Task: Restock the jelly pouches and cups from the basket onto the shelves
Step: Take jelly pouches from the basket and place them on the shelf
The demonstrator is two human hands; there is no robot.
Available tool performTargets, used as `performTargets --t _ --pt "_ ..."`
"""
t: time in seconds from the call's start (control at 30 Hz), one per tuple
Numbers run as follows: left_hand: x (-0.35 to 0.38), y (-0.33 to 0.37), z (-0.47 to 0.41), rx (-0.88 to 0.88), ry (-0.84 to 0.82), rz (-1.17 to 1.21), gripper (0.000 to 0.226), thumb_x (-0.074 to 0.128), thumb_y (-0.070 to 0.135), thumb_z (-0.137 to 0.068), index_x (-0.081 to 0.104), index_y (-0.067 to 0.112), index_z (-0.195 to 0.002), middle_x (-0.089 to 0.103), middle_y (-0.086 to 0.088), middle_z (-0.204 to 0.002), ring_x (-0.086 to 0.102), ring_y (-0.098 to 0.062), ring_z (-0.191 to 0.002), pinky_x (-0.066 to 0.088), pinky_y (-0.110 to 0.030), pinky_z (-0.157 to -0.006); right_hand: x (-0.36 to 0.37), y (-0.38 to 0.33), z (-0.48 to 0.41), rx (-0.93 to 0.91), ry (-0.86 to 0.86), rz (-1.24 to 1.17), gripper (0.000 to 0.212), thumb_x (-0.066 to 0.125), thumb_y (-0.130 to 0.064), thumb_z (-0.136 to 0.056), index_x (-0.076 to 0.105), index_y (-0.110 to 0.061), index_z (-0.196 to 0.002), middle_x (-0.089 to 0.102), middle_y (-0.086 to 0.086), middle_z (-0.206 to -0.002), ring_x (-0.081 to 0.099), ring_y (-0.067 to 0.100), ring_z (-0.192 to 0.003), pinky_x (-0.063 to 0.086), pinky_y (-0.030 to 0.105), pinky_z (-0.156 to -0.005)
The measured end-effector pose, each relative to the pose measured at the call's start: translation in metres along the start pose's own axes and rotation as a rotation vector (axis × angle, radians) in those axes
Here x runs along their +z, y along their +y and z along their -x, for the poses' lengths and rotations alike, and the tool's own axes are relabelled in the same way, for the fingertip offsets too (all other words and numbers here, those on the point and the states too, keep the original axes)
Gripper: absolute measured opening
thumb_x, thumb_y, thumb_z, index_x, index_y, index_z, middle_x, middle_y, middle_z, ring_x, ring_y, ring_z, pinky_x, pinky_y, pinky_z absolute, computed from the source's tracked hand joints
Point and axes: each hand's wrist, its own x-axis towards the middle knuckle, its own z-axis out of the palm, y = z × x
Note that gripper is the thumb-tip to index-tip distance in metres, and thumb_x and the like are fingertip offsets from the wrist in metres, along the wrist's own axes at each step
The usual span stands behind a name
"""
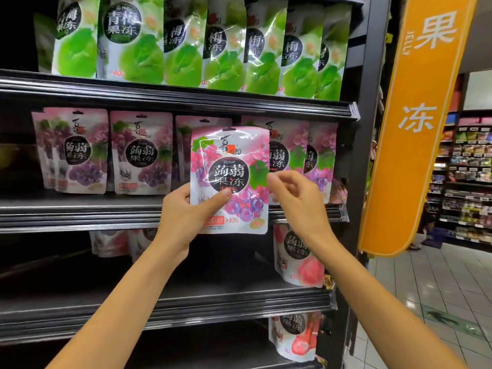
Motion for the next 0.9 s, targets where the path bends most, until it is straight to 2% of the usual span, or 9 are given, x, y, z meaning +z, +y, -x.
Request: performTargets --t 0.07,0.2,0.27,0.33,0.4,0.47,0.53,0.7,0.9 --pt "0.004 0.004 -0.005 0.010 -0.018 -0.022 0.034 0.087 0.031 -0.067 0.075 0.017 -0.095 0.078 -0.005 -0.091 0.075 -0.022 -0.083 0.059 -0.028 -0.066 0.006 -0.004 0.000 0.067 -0.136 -0.089 0.023 0.067 -0.039 -0.089 0.069 -0.020 -0.102 0.075 -0.008 -0.083 0.069 0.001 -0.077 0.050 0.013 -0.068" --pt "0.010 0.014 -0.018 -0.011 -0.025 -0.079 0.031 0.082 0.031 -0.073 0.072 0.012 -0.096 0.077 0.002 -0.080 0.074 -0.011 -0.072 0.056 -0.020 -0.058 0.012 -0.013 -0.014 0.119 -0.103 -0.114 0.035 0.076 -0.028 -0.084 0.066 0.001 -0.099 0.069 0.029 -0.092 0.069 0.041 -0.084 0.056 0.051 -0.079" --pt "0.011 0.018 -0.028 0.004 -0.006 -0.130 0.018 0.075 0.031 -0.083 0.069 0.014 -0.087 0.071 0.012 -0.064 0.064 0.004 -0.055 0.044 -0.010 -0.046 0.012 -0.013 -0.024 0.128 -0.067 -0.087 0.032 0.077 -0.029 -0.083 0.064 0.001 -0.083 0.072 0.016 -0.074 0.069 0.031 -0.069 0.054 0.029 -0.067" --pt "0.013 0.022 -0.037 0.047 0.012 -0.194 0.013 0.070 0.031 -0.088 0.068 0.018 -0.090 0.070 0.012 -0.070 0.063 0.007 -0.057 0.043 -0.007 -0.047 0.012 -0.015 -0.032 0.117 -0.038 -0.075 0.018 0.077 -0.023 -0.083 0.063 -0.016 -0.073 0.068 -0.008 -0.056 0.064 0.006 -0.052 0.044 0.014 -0.052" --pt "0.015 0.024 -0.046 0.065 0.017 -0.228 0.019 0.070 0.029 -0.088 0.065 0.018 -0.102 0.072 0.006 -0.086 0.067 0.006 -0.064 0.047 -0.010 -0.050 0.016 -0.019 -0.037 0.107 0.005 -0.044 0.013 0.077 -0.024 -0.083 0.066 -0.019 -0.089 0.071 -0.011 -0.068 0.067 0.004 -0.064 0.050 0.017 -0.057" --pt "0.018 0.024 -0.053 0.061 0.020 -0.267 0.027 0.070 0.027 -0.089 0.061 0.016 -0.111 0.071 0.003 -0.091 0.066 0.005 -0.063 0.045 -0.011 -0.046 0.021 -0.021 -0.039 0.086 0.040 0.070 0.034 0.075 -0.030 -0.085 0.064 -0.001 -0.100 0.072 0.014 -0.088 0.068 0.030 -0.081 0.055 0.041 -0.069" --pt "0.020 0.021 -0.060 0.042 0.021 -0.314 0.030 0.068 0.026 -0.091 0.057 0.014 -0.116 0.069 0.001 -0.095 0.065 0.001 -0.068 0.045 -0.014 -0.048 0.025 -0.017 -0.039 0.082 0.055 0.131 0.043 0.072 -0.030 -0.087 0.059 0.007 -0.104 0.067 0.028 -0.097 0.063 0.041 -0.088 0.052 0.049 -0.075" --pt "0.024 0.009 -0.071 -0.037 0.013 -0.320 0.028 0.059 0.019 -0.097 0.046 0.011 -0.121 0.059 -0.005 -0.114 0.058 -0.015 -0.096 0.046 -0.027 -0.079 0.025 -0.009 -0.020 0.076 0.134 0.008 0.041 0.072 -0.013 -0.087 0.057 -0.010 -0.125 0.063 -0.006 -0.100 0.061 0.000 -0.088 0.048 0.004 -0.073" --pt "0.030 0.004 -0.080 -0.115 0.029 -0.392 0.040 0.053 0.023 -0.100 0.037 0.003 -0.131 0.050 -0.007 -0.119 0.050 -0.018 -0.103 0.041 -0.025 -0.081 0.011 0.006 -0.011 -0.015 0.413 0.141 0.033 0.063 -0.005 -0.088 0.057 -0.015 -0.119 0.058 -0.004 -0.109 0.053 0.011 -0.099 0.042 0.010 -0.081"
